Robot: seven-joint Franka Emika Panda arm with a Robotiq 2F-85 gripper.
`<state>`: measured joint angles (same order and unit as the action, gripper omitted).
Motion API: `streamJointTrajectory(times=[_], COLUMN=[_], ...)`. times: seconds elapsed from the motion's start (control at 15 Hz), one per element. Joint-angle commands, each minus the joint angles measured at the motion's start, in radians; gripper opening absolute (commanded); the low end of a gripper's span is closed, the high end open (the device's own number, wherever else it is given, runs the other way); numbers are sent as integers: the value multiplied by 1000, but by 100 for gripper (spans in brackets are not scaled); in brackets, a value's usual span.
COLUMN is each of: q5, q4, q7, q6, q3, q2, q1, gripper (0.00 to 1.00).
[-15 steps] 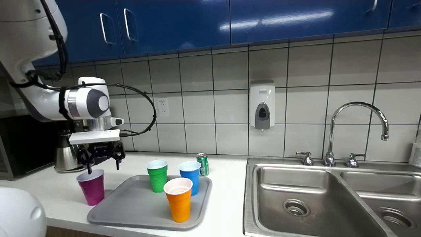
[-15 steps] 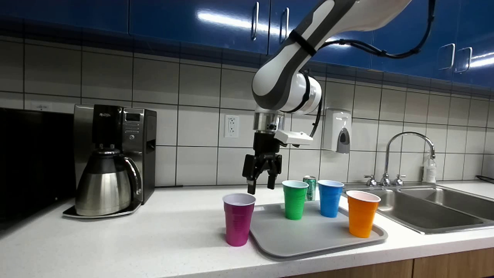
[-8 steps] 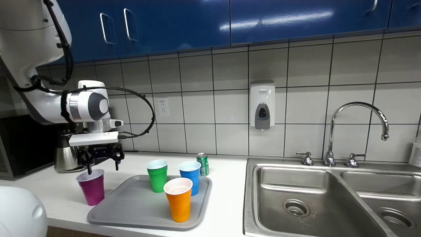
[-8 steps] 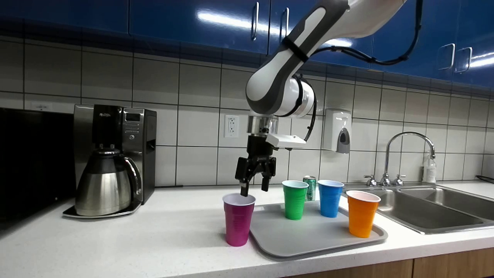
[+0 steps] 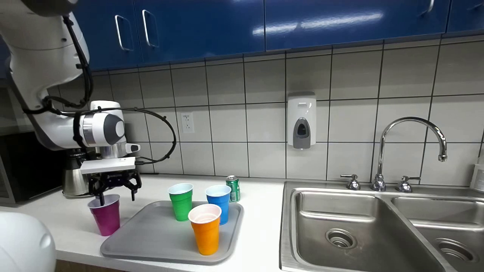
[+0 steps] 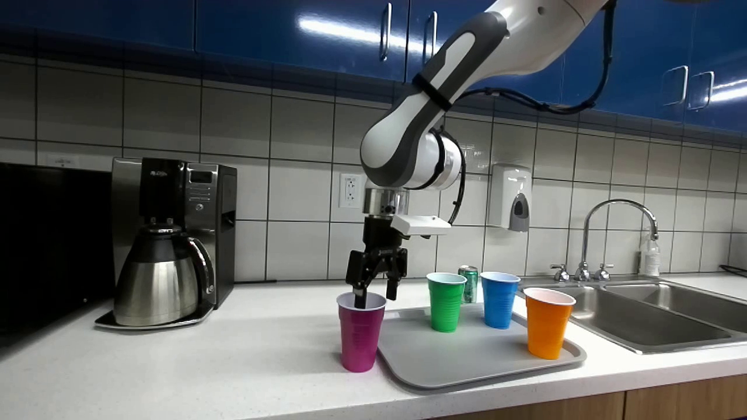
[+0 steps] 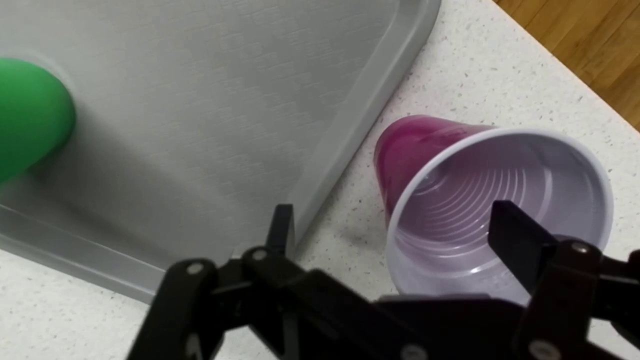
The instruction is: Put the cups on the tray
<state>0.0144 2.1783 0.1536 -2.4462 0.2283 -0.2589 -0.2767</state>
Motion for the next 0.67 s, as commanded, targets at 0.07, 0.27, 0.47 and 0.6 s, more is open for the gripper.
streamJointTrajectory(times=[0.07,0.27,0.47,0.6], q5=[25,22,10,3], q4=[-32,-31,-29,-28], q7=[-37,-36,-35,-33], q6=[4,7,3,3], q3=[10,11,15,19], q2=[-29,-32,-35,-38], q1=[-8,-13,-12,-11], gripper=[66,42,20,5])
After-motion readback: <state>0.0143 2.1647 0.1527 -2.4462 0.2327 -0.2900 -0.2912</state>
